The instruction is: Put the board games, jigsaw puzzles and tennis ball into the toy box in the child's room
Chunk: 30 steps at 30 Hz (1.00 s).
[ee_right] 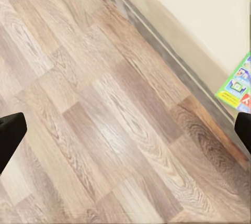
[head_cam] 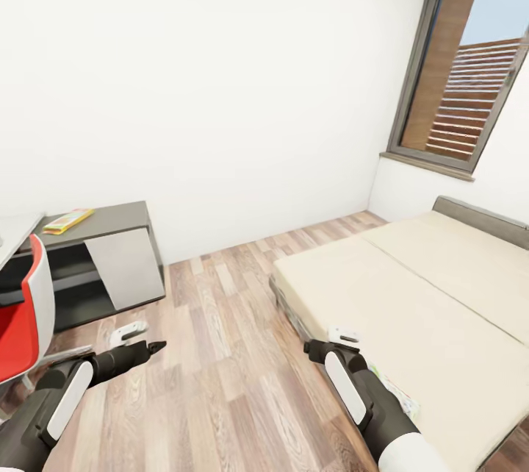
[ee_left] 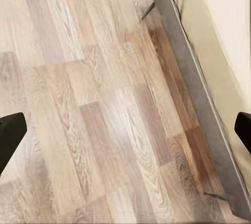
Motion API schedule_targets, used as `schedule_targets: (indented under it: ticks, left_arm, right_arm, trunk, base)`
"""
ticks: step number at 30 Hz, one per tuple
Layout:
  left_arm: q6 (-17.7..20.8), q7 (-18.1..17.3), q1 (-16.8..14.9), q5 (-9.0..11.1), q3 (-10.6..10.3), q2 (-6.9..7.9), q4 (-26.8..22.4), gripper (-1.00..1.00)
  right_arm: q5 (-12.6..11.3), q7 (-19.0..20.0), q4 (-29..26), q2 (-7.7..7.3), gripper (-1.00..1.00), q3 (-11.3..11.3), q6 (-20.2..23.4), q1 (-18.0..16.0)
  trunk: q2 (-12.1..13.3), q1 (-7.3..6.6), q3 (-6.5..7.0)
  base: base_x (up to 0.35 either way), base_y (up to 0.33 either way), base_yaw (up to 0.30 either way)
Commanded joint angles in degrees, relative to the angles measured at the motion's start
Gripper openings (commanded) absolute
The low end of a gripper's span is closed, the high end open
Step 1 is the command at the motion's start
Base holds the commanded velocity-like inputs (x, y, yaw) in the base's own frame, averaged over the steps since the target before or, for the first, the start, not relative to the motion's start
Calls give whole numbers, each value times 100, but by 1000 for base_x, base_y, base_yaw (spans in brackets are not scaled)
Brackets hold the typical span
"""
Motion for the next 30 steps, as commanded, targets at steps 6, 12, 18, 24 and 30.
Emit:
schedule_targets:
  ticks: [6,12,18,24,30]
  left_arm:
    - [34,-19,-5,7,11,-3,-14,100]
    - [34,-19,-3,7,11,-3,-20,100]
    - [34,-19,-3,7,11,-5,-24,100]
    - [34,-19,-3,7,11,-5,-24,100]
    - [34,-19,-2,7,11,-5,-25,100]
  right_arm:
    - [-60,-59,-6,-1,100,9,8,-7]
    - [-60,-59,-6,-1,100,6,8,-7]
    - [-60,-59,-6,-1,100,6,8,-7]
    - [-60,-59,-6,2,100,5,8,-7]
    - [-90,-59,0,0,100,-1,6,-7]
  trunk:
    - [-13,4,-13]
    - [-13,4,-13]
    - [-13,4,-13]
    - [-13,4,-13]
    - [-13,4,-13]
  base:
    - [0,285,-280]
    - [0,274,-280]
    - [0,240,-280]
    - [0,207,-280]
    - [0,185,-280]
